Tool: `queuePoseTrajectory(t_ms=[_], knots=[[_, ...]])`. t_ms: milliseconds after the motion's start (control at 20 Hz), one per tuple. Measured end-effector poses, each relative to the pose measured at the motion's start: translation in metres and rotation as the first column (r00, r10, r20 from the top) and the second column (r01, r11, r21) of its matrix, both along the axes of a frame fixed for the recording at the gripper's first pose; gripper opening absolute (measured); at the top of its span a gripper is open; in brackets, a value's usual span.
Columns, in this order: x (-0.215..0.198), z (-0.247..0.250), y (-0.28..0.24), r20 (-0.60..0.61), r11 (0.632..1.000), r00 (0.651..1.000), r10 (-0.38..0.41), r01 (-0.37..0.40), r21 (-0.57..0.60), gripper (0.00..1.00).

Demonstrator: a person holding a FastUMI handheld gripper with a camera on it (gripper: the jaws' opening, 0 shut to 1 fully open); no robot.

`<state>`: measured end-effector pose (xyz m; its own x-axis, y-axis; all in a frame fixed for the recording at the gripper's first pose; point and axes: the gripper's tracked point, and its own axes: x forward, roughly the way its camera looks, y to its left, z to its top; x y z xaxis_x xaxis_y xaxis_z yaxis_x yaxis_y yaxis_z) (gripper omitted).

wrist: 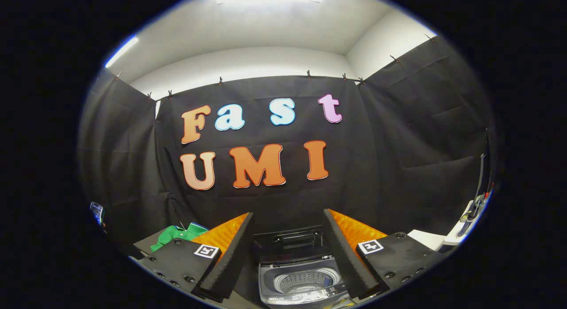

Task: Put the clothes into the washing machine and then close the washing machine lid.

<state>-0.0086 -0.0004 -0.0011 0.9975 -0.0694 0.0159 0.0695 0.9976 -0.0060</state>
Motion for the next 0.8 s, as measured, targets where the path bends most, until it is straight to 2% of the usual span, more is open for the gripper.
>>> queuePoseTrajectory(t_ms=[450,650,800], knots=[[0.006,-0.014,0.012,-0.015,0.998,1.0,-0.002,0.001,-0.061,0.98],[0.014,-0.029,0.032,-0.033,0.999,0.998,0.055,-0.054,0.003,0.98],[0.019,-0.038,0.041,-0.043,0.996,0.995,0.087,-0.088,-0.025,0.98]])
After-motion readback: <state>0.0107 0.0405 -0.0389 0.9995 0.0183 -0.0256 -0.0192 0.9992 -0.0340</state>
